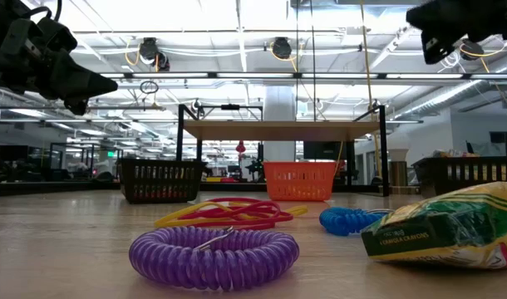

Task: Pick & Place Office Desk Supplies
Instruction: Put the red rubberband into the left black bin

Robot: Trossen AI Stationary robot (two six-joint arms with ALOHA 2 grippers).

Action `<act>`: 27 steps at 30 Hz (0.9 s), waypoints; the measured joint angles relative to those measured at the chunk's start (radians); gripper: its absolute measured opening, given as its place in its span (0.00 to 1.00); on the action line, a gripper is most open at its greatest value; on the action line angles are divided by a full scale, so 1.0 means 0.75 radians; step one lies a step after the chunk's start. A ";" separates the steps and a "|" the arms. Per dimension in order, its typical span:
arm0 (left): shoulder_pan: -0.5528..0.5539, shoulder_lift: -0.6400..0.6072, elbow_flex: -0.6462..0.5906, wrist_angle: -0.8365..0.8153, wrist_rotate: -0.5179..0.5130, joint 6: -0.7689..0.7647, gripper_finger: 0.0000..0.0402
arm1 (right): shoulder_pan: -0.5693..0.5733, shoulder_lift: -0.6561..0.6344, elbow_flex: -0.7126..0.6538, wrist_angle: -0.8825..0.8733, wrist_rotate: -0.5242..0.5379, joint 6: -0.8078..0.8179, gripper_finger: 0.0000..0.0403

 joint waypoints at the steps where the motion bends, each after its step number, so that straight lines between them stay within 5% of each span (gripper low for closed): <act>1: 0.000 0.000 0.000 0.000 0.000 0.000 0.05 | -0.007 -0.027 -0.036 0.076 -0.035 -0.032 0.03; 8: 0.000 0.000 0.000 0.000 0.000 0.003 0.05 | -0.088 -0.231 -0.259 0.272 -0.192 -0.087 0.01; 16: 0.000 0.000 0.000 0.000 -0.001 0.003 0.05 | -0.257 -0.461 -0.302 0.056 -0.234 -0.023 0.00; 27: -0.001 0.000 0.000 0.000 -0.001 -0.007 0.05 | -0.285 -0.506 -0.358 0.051 -0.295 -0.048 0.00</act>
